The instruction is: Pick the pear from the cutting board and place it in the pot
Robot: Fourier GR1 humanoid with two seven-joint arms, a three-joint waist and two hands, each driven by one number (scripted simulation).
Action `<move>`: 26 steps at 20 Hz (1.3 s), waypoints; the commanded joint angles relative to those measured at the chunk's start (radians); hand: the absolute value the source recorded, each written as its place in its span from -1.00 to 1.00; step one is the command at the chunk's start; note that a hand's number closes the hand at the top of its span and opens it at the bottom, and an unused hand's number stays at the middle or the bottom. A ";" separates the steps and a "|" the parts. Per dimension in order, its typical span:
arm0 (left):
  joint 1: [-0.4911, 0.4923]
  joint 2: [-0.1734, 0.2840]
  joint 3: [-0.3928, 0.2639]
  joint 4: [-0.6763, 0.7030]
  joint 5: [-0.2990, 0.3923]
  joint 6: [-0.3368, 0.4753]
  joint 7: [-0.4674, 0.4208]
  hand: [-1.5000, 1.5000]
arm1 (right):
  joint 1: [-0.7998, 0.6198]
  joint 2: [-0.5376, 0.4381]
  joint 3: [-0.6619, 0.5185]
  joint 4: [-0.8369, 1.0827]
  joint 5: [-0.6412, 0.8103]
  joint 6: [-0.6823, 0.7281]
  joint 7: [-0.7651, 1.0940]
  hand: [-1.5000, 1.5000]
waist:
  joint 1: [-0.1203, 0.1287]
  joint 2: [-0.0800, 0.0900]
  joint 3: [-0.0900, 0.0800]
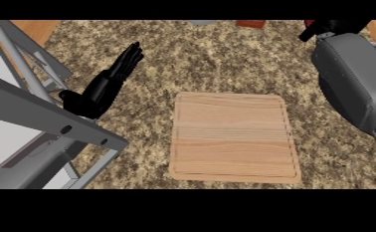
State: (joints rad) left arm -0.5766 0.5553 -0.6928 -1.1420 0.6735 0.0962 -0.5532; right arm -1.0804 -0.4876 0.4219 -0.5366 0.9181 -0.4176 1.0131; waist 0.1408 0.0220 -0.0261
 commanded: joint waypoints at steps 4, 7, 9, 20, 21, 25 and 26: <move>0.174 -0.058 0.073 0.030 0.076 0.210 0.064 0.00 | -0.038 -0.018 -0.024 0.094 0.052 -0.024 0.117 1.00 | -0.013 -0.013 0.026; 0.202 -0.048 0.091 0.022 0.072 0.203 0.044 0.00 | -0.037 -0.040 -0.053 0.119 0.044 -0.029 0.103 1.00 | -0.031 -0.015 0.026; 0.183 -0.038 0.115 0.018 0.079 0.206 0.075 0.00 | -0.014 -0.065 -0.065 0.133 0.048 -0.067 0.074 1.00 | -0.048 -0.014 0.028; 0.229 -0.058 0.152 -0.037 0.057 0.249 0.105 0.00 | 0.113 -0.130 -0.159 0.172 -0.020 -0.150 -0.070 1.00 | -0.083 -0.015 0.031; 0.290 -0.055 0.128 -0.047 0.039 0.248 0.077 0.00 | 0.124 -0.139 -0.170 0.167 -0.036 -0.135 -0.087 1.00 | -0.080 -0.022 0.030; 0.274 -0.046 0.146 -0.049 0.032 0.247 0.092 0.00 | 0.146 -0.142 -0.222 0.176 -0.101 -0.106 -0.157 1.00 | -0.082 -0.019 0.030; 0.279 -0.037 0.159 -0.056 0.033 0.245 0.078 0.00 | 0.199 -0.129 -0.235 0.182 -0.121 -0.133 -0.186 1.00 | -0.084 -0.019 0.031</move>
State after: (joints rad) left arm -0.4384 0.5933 -0.5842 -1.2257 0.6388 0.1397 -0.5375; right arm -0.9389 -0.6154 0.2288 -0.3641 0.8501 -0.5383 0.8916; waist 0.0468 0.0108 -0.0118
